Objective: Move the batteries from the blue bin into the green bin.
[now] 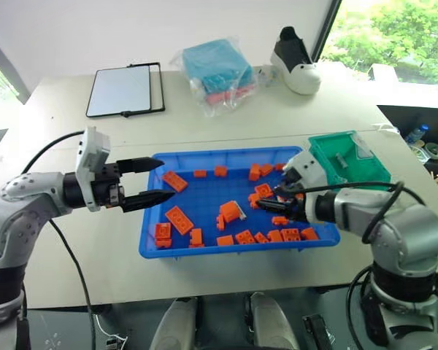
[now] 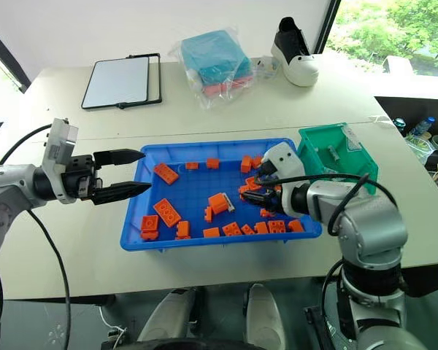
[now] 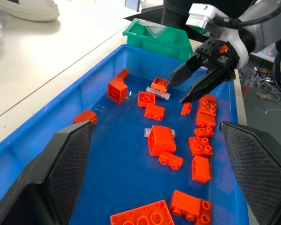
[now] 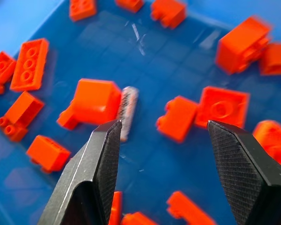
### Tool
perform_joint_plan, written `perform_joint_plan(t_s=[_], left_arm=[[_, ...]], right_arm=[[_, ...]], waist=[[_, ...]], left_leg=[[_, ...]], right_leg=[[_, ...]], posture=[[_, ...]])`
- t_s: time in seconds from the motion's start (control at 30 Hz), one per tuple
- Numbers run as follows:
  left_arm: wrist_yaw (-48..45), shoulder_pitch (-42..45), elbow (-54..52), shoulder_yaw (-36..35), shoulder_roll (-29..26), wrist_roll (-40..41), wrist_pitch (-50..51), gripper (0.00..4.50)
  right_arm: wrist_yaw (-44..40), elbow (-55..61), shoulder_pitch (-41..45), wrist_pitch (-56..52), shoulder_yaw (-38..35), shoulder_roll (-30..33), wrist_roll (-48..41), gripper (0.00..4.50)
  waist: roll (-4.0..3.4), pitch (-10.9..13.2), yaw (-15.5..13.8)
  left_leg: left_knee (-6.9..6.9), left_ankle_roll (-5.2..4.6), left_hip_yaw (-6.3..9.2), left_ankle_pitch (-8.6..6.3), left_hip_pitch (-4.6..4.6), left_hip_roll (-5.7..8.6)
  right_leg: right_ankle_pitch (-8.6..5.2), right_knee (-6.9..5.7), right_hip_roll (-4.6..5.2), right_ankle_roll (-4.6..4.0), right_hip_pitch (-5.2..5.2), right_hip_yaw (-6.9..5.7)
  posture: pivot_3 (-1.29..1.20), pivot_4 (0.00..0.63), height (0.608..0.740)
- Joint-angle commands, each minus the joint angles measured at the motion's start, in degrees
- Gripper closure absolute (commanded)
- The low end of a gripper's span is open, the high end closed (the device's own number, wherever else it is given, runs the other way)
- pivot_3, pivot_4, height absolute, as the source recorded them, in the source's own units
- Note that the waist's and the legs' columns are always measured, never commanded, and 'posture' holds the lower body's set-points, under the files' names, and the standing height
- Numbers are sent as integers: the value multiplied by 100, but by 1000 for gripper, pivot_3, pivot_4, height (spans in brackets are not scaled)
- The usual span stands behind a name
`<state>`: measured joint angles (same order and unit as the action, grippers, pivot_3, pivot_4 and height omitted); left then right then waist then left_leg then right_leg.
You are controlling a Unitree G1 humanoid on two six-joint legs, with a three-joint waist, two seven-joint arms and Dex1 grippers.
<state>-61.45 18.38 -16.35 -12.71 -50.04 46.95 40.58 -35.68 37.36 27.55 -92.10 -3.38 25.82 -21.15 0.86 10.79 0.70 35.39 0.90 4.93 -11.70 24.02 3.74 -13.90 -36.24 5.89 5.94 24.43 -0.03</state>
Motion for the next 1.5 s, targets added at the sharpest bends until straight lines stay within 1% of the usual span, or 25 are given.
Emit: perform_joint_plan(t_s=[0.03, 0.53, 0.8, 0.83, 0.87, 0.9, 0.93, 1.0, 1.03, 1.07, 1.1, 1.23, 1.33, 1.4, 1.5], left_arm=[[-82, 73, -80, -232, -133, 81, -39, 0], [-98, 22, -83, -343, -176, 53, -70, 0], [-76, 102, -53, -355, -171, 56, -68, 0], [-76, 106, -48, -357, -170, 55, -71, 0], [-76, 110, -44, -359, -169, 55, -74, 0], [-73, 115, -42, -359, -166, 55, -76, 0], [-74, 120, -36, -359, -163, 53, -81, 0], [-75, 138, -18, -354, -155, 48, -87, 0], [-80, 154, -3, -343, -149, 42, -95, 0], [-90, 165, 16, -333, -144, 30, -108, 0], [-97, 171, 30, -326, -141, 22, -118, 0], [-145, 275, 168, -225, -90, -60, -223, 0], [-185, 349, 263, -138, -42, -114, -305, 0], [-231, 382, 310, -73, -9, -166, -358, 0], [-309, 426, 384, 9, 27, -247, -448, 0]], right_arm=[[208, -60, 92, 68, 165, -108, -122, 1541], [511, -656, 63, 613, 886, -384, -437, 1541], [586, -1370, -50, 1603, 1500, -170, -213, 1541], [594, -1429, -55, 1741, 1572, -126, -161, 1922], [609, -1471, -59, 1831, 1609, -99, -129, 2041], [609, -1484, -59, 1881, 1612, -75, -124, 2334], [605, -1474, -56, 1908, 1608, -48, -135, 2762], [576, -1352, -33, 1835, 1524, 17, -227, 3864], [558, -1252, -9, 1797, 1470, 76, -275, 4323], [544, -1150, 20, 1748, 1405, 120, -327, 4414], [540, -1086, 40, 1718, 1365, 148, -365, 4413], [493, -556, 437, 1035, 595, 171, -827, 4413], [451, -478, 1137, 431, -446, 230, -1100, 4413], [453, -690, 1516, 287, -955, 688, -1054, 4413], [455, -1069, 1460, 585, -1115, 1676, -811, 4413]], waist=[[0, 0, 11], [0, 0, 13], [1, -1, 14], [1, -1, 14], [1, -1, 15], [1, -1, 15], [1, -1, 14], [1, -1, 13], [1, -1, 11], [1, -1, 11], [1, -1, 10], [0, 0, 4], [-1, 1, 8], [-11, 7, 2], [12, -7, -70]], left_leg=[[0, 0, 0, 0, -1, -2], [-4, 0, -3, 0, -4, -20], [-4, 0, -5, 0, -6, -21], [-4, 0, -5, 0, -8, -21], [-4, 0, -5, 0, -8, -21], [-4, 0, -5, 0, -9, -22], [-4, 0, -5, 0, -9, -22], [-4, 0, -5, 0, -9, -22], [-4, 0, -5, 0, -9, -22], [-4, 0, -5, 0, -9, -22], [-4, 0, -5, 0, -9, -23], [-4, 0, -4, 0, -7, -23], [-3, 0, -5, 0, -7, -23], [-2, 0, -6, 0, -5, -23], [-4, 0, -3, 0, -3, -22]], right_leg=[[0, 0, -1, 0, 0, 0], [4, -1, -20, 1, 2, 0], [5, -1, -22, -1, 1, 0], [5, -1, -22, 0, 0, 0], [5, -1, -23, -1, -1, 0], [5, -1, -24, -1, -1, 0], [6, -1, -24, -1, -1, 0], [6, -1, -24, -1, -1, 0], [6, -1, -24, -1, -1, 0], [6, -1, -24, -1, -1, 0], [6, -1, -24, -1, -1, 0], [6, -1, -24, -1, 0, 0], [6, -1, -24, -1, 0, 0], [8, 0, -25, -4, 2, 0], [8, 6, -25, -5, -5, -10]], posture=[[0, 150, 731], [0, 150, 731], [0, 150, 731], [0, 150, 731], [0, 150, 731], [0, 150, 731], [0, 150, 731], [0, 150, 731], [0, 150, 731], [0, 150, 731], [0, 150, 731], [0, 150, 731], [0, 150, 731], [0, 150, 731], [0, 150, 731]])
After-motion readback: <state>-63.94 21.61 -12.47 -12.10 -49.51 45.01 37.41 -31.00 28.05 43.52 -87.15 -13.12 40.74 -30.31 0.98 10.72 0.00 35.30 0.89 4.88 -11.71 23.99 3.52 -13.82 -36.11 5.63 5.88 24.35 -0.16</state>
